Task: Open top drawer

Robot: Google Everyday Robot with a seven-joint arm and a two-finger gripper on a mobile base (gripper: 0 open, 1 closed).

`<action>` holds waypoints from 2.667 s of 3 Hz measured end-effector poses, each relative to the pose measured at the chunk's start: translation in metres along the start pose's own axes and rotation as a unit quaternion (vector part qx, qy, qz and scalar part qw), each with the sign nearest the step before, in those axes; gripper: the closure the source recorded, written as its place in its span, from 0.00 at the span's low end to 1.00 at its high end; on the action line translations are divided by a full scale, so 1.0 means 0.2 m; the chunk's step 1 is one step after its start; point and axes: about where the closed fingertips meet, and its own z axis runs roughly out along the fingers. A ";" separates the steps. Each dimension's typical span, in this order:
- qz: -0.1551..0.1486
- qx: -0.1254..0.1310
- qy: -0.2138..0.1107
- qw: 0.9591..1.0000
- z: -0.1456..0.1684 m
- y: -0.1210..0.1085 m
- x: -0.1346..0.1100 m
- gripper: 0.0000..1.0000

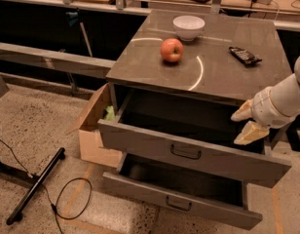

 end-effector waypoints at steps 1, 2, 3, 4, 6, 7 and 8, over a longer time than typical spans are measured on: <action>-0.010 0.019 0.003 1.000 0.01 -0.04 -0.01 0.64; -0.009 0.037 0.017 0.999 0.04 -0.05 0.02 0.86; -0.004 0.054 0.026 0.998 0.09 -0.05 0.04 1.00; 0.005 0.057 0.030 0.998 0.17 -0.04 0.06 1.00; 0.019 0.043 0.033 0.998 0.37 0.03 0.10 1.00; 0.015 0.023 0.034 0.999 0.42 0.05 0.11 1.00; 0.014 -0.019 0.043 0.999 0.46 0.06 0.12 1.00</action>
Offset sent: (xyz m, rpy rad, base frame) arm 0.0166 -0.0101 -0.0115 -0.0797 -0.1142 -0.0507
